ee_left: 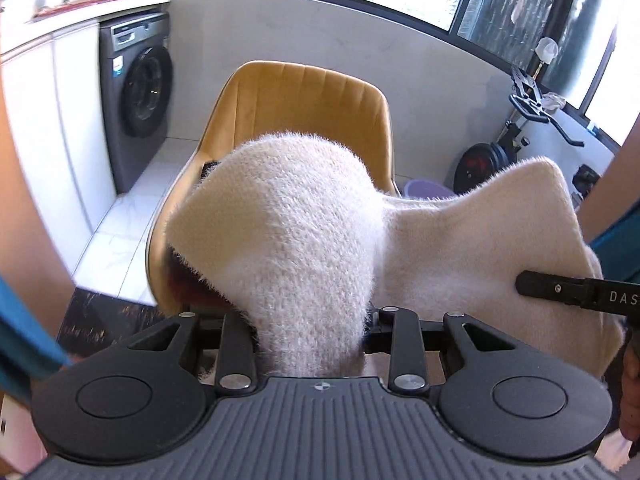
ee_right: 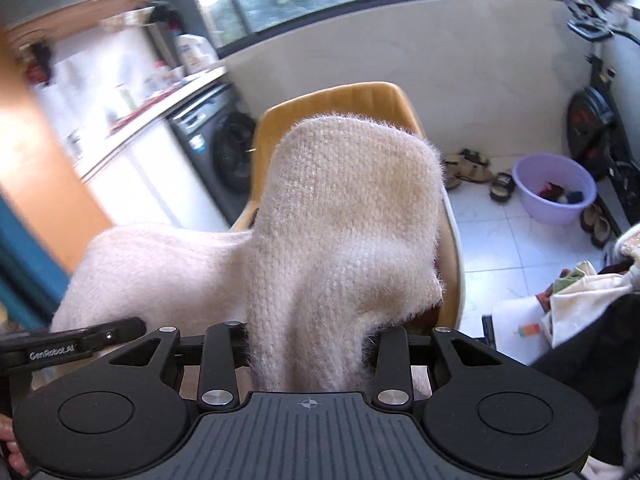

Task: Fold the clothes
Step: 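Carry the held sweater with both grippers over to the mustard chair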

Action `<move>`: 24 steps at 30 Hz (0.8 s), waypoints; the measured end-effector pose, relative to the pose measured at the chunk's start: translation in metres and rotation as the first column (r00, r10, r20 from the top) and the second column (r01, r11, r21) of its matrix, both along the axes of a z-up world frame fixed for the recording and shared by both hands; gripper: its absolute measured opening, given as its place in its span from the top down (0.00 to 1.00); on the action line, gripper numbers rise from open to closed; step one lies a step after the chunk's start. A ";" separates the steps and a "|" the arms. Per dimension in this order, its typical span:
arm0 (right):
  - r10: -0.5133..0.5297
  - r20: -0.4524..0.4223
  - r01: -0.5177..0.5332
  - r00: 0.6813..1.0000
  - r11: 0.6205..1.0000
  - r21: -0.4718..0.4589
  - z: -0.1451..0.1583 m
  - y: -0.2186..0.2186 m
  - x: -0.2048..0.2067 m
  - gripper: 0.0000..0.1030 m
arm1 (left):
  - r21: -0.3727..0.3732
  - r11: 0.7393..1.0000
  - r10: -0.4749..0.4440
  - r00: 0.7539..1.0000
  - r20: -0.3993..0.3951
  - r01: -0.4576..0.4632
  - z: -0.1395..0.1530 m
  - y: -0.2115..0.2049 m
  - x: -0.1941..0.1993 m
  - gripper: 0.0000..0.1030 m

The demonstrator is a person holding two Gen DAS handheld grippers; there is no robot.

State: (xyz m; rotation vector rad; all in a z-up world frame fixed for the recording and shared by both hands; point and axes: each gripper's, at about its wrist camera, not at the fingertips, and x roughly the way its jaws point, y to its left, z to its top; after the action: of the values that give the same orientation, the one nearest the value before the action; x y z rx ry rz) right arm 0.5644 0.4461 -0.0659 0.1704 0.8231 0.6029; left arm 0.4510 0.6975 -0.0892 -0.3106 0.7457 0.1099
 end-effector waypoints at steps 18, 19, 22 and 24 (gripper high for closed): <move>-0.062 0.056 0.063 0.996 0.998 -0.007 0.019 0.155 0.291 0.69 | 0.094 0.995 -0.009 1.000 0.003 0.009 0.020 0.132 0.245 0.68; -0.058 0.037 0.058 0.998 0.998 -0.005 0.011 0.155 0.302 0.69 | 0.090 0.996 -0.002 1.000 -0.021 0.004 0.014 0.137 0.255 0.68; -0.037 -0.042 0.037 0.998 0.999 -0.011 -0.018 0.159 0.330 0.69 | 0.072 0.997 0.005 0.994 -0.113 0.003 -0.014 0.141 0.282 0.67; -0.031 -0.105 0.029 0.994 0.999 -0.024 -0.043 0.157 0.345 0.69 | 0.052 0.999 0.016 0.984 -0.178 -0.007 -0.039 0.143 0.296 0.67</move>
State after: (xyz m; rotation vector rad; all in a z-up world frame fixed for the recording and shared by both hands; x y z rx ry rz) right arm 0.9095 0.6032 -0.1094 0.1954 0.9279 0.5596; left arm 0.7469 0.8407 -0.1286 -0.2584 0.9172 0.1691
